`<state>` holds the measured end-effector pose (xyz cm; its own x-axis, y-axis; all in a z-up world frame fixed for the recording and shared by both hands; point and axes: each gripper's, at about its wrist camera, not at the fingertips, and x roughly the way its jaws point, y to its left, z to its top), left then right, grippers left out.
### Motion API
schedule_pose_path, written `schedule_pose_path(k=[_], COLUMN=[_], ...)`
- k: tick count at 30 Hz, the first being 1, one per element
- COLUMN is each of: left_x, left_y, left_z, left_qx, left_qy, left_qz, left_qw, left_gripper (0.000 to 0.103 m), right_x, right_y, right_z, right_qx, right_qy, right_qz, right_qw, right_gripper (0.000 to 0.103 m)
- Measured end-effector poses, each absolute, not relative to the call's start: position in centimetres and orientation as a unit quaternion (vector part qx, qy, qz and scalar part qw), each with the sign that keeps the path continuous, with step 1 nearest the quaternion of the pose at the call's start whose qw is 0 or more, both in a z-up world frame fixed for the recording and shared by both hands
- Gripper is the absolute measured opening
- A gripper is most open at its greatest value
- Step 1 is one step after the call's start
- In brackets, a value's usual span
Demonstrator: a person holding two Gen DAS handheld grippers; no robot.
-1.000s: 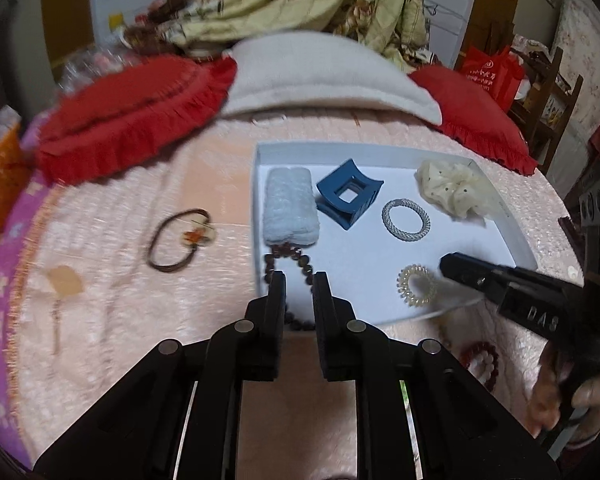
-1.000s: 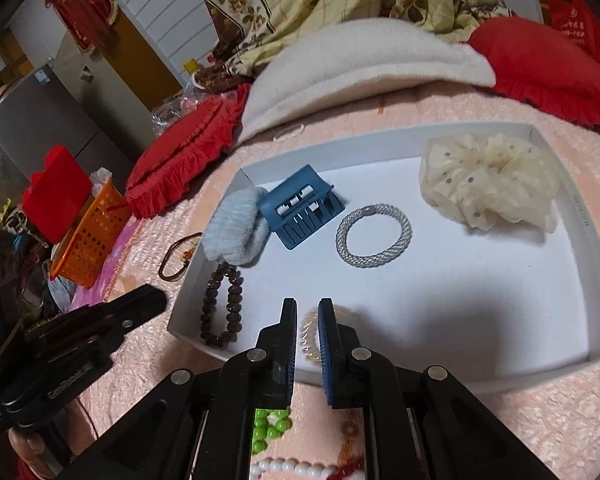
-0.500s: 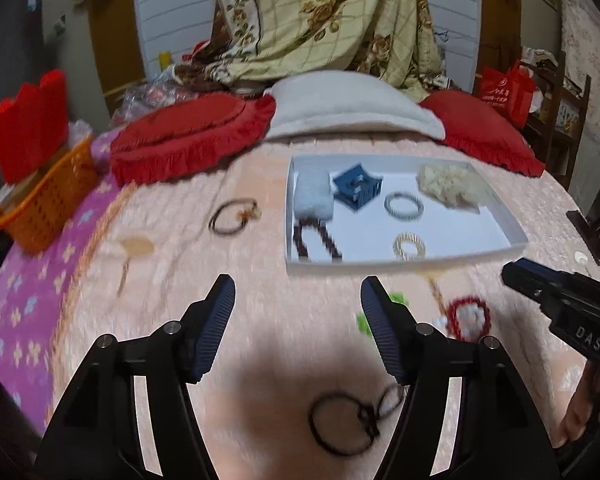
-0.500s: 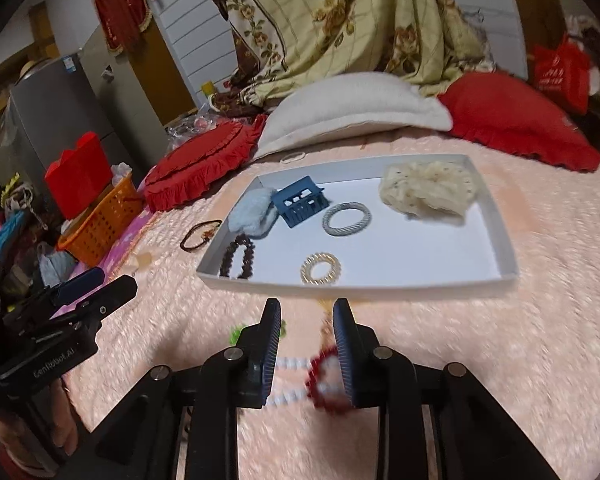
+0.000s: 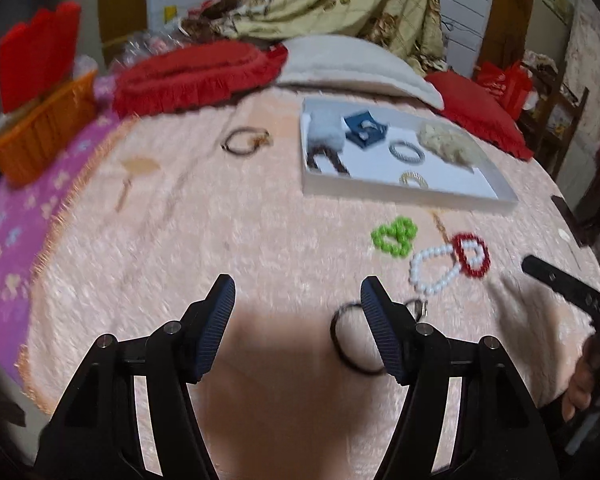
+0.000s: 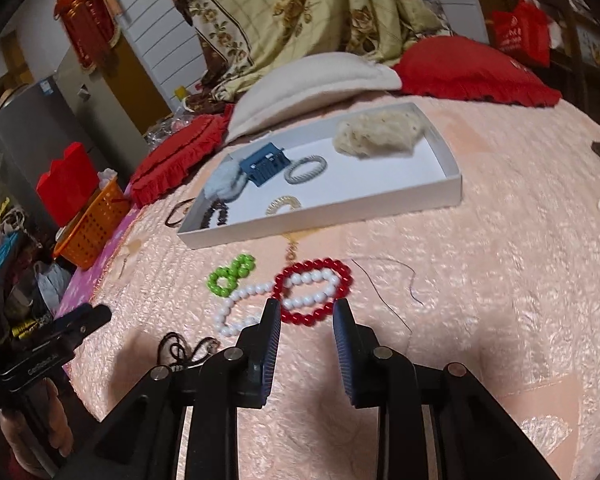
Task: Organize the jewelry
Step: 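Grasp the black cord bracelet with the left tool while the right tool moves toward the green beads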
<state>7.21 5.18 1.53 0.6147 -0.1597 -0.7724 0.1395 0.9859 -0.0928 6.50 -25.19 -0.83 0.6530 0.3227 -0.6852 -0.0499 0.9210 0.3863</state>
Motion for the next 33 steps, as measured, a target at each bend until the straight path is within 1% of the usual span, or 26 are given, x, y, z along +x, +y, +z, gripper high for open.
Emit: schedule_pose_path(k=[5, 12, 14, 15, 17, 18, 23, 27, 29, 33], left_x=[7.7, 8.8, 8.9, 9.0, 9.3, 9.4, 9.5, 9.4, 9.4, 9.2], left_y=[3.8, 2.9, 2.7, 2.5, 2.5, 2.5, 2.5, 2.2, 2.2, 2.1], left_z=[-1.5, -3.7, -3.7, -3.7, -3.7, -3.8, -3.8, -3.9, -4.0, -4.0], left_qx=[0.012, 0.018, 0.026, 0.030, 0.034, 0.036, 0.036, 0.044, 0.041, 0.039], left_qy=[0.464, 0.478, 0.474, 0.471, 0.469, 0.467, 0.461, 0.453, 0.450, 0.447], left_qz=[-0.112, -0.129, -0.131, -0.130, -0.128, -0.126, -0.124, -0.119, -0.117, -0.114], left_qw=[0.879, 0.869, 0.870, 0.872, 0.873, 0.874, 0.878, 0.882, 0.884, 0.886], left_gripper=[0.065, 0.064, 0.055, 0.052, 0.038, 0.035, 0.034, 0.034, 0.027, 0.025], right_x=[7.1, 8.5, 9.1, 9.4, 10.1, 10.3, 11.1, 11.0, 11.5, 13.6], right_y=[-24.6, -24.9, -24.9, -25.0, -24.9, -24.8, -23.9, -21.2, -19.6, -16.1], right_z=[-2.1, -2.9, -3.1, -3.1, -3.2, -3.3, -2.9, -2.5, -2.4, -2.0], right_qx=[0.161, 0.149, 0.144, 0.142, 0.139, 0.137, 0.129, 0.111, 0.103, 0.065], right_qy=[0.416, 0.420, 0.420, 0.421, 0.422, 0.422, 0.425, 0.425, 0.428, 0.432], right_qz=[0.107, 0.095, 0.092, 0.090, 0.089, 0.090, 0.117, 0.170, 0.192, 0.218], right_qw=[0.889, 0.890, 0.891, 0.892, 0.892, 0.892, 0.888, 0.882, 0.877, 0.873], right_gripper=[0.025, 0.025, 0.025, 0.025, 0.025, 0.025, 0.025, 0.025, 0.025, 0.025])
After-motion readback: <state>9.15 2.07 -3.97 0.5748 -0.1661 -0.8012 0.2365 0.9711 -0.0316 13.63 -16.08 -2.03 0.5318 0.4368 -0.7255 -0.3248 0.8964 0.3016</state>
